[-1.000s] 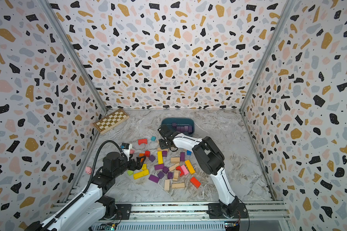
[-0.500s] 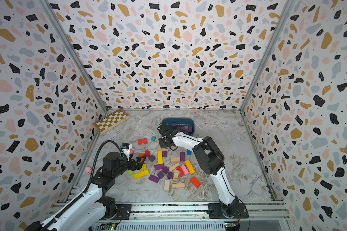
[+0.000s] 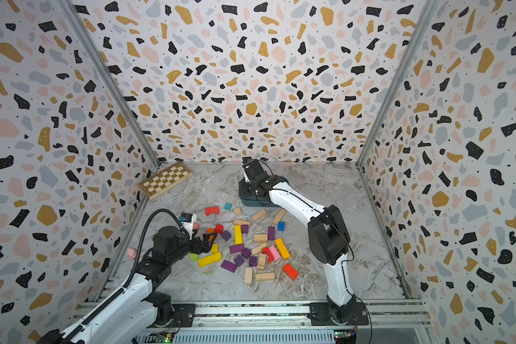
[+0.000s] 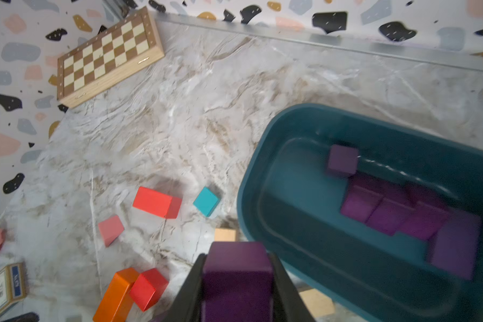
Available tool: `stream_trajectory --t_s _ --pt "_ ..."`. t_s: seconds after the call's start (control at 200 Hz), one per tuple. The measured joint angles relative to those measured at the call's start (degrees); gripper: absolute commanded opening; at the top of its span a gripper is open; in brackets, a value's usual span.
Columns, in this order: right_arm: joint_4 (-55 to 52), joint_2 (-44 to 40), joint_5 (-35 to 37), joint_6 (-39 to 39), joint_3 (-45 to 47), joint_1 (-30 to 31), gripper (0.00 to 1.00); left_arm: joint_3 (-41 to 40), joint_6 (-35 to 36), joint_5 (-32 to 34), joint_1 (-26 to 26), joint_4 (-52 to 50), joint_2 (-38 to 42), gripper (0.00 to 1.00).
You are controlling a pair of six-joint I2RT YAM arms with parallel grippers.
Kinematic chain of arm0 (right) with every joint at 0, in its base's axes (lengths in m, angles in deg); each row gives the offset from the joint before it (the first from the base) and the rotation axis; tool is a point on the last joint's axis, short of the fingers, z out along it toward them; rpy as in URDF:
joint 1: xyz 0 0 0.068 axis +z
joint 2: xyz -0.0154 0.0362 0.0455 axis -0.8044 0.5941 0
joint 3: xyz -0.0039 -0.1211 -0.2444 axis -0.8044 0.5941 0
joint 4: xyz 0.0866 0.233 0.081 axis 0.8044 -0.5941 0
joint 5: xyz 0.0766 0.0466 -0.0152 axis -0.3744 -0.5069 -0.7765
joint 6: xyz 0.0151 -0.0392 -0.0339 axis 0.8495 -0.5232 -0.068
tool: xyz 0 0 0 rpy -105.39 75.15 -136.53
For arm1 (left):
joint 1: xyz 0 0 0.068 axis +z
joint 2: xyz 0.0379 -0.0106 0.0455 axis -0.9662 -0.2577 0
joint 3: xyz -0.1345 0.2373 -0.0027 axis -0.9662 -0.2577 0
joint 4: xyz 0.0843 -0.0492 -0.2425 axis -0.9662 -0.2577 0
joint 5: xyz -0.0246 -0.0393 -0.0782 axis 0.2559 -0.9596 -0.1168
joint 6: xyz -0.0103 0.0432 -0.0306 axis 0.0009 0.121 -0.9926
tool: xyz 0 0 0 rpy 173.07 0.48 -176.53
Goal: Pick purple bricks into the storage bin
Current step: Place the building block in the storage box.
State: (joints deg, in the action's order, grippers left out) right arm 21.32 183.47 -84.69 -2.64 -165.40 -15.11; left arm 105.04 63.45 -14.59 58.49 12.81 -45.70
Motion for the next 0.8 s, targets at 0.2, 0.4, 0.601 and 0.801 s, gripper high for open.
stream_trajectory --t_s 0.2,0.4,0.601,0.801 --pt "-1.14 6.1 0.72 -1.03 -5.7 -4.07 0.23 0.0 -0.02 0.0 0.0 0.0 -0.02 0.99" --pt "-4.35 15.39 2.01 -2.05 -13.09 -4.98 0.23 0.0 0.0 0.0 0.0 0.02 -0.46 0.99" --pt "-6.01 19.45 1.97 -2.03 -14.62 -5.2 0.23 0.0 0.0 0.0 0.0 0.02 -0.52 0.99" --pt "-6.34 20.37 1.97 -1.97 -14.62 -5.75 0.23 0.0 0.0 0.0 0.0 0.02 -0.52 0.99"
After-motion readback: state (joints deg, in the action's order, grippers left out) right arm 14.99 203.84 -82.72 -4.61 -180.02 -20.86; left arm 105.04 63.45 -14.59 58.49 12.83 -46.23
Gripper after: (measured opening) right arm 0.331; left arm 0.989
